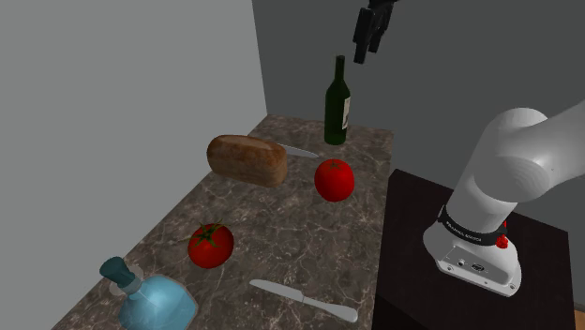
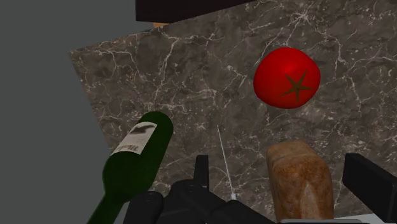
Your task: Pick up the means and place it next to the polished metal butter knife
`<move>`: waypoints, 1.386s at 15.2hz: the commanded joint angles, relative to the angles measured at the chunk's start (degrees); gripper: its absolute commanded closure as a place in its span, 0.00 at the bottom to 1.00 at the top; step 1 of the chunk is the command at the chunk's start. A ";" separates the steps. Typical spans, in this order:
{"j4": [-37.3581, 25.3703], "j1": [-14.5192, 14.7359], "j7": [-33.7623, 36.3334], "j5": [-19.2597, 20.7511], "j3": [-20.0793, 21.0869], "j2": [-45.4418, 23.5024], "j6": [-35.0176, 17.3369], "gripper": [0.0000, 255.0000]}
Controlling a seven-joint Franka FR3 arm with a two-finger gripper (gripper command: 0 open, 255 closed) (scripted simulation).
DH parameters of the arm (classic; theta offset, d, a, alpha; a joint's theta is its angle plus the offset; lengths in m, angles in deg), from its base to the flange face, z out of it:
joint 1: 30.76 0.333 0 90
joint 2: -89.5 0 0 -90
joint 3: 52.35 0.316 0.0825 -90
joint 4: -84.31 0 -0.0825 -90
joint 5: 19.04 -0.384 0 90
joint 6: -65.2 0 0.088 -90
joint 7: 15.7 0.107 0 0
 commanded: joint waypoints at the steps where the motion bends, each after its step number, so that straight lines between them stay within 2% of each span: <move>1: 0.00 0.00 0.00 0.00 0.00 0.00 0.00 0.00; 11: 1.60 1.03 -2.80 -0.01 -0.65 -16.92 -16.57 0.00; 21: -4.31 1.97 -5.64 -0.48 -0.84 -37.70 -29.46 0.00</move>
